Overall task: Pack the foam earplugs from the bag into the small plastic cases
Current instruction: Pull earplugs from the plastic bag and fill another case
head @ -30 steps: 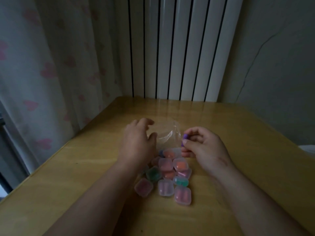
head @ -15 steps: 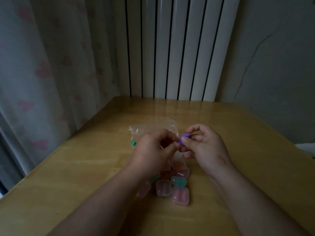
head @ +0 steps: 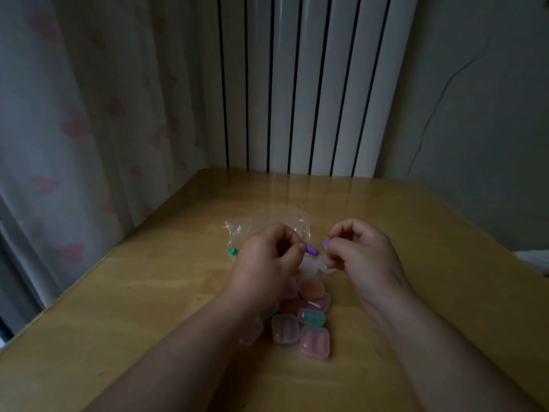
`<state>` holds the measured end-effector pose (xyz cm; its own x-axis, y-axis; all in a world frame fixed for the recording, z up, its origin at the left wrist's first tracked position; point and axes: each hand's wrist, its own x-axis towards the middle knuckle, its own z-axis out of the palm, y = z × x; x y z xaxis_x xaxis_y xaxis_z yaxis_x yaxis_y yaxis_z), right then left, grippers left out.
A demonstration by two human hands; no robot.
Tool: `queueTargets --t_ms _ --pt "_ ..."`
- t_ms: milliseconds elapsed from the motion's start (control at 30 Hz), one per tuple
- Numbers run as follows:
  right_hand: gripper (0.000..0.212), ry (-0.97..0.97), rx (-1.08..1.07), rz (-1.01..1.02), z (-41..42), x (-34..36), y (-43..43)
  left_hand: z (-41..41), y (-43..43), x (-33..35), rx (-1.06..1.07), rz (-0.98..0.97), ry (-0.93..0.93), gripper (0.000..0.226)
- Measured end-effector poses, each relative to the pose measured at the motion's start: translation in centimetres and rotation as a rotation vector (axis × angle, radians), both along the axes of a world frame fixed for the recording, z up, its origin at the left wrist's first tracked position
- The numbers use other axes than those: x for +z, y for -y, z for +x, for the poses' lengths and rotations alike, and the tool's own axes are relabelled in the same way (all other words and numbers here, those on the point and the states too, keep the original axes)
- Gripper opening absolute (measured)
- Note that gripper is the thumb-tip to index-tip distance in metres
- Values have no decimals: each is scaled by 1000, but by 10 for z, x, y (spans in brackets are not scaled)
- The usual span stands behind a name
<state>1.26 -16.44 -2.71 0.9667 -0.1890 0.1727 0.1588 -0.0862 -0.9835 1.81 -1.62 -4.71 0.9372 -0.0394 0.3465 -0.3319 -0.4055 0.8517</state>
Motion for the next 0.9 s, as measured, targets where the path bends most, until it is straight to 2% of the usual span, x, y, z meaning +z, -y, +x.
queueTargets --t_ms 133,500,733,900 --pt "23 -47 26 62 2 -1 -2 0 -1 0 9 -11 9 10" --pt "4 -68 89 -43 0 -2 -3 2 -1 -3 9 -2 27 14" --pt "10 -84 155 37 -2 -1 -2 2 1 -2 28 -1 44 18" --pt "12 -65 102 -17 3 -2 8 -2 3 -1 16 -54 20 5"
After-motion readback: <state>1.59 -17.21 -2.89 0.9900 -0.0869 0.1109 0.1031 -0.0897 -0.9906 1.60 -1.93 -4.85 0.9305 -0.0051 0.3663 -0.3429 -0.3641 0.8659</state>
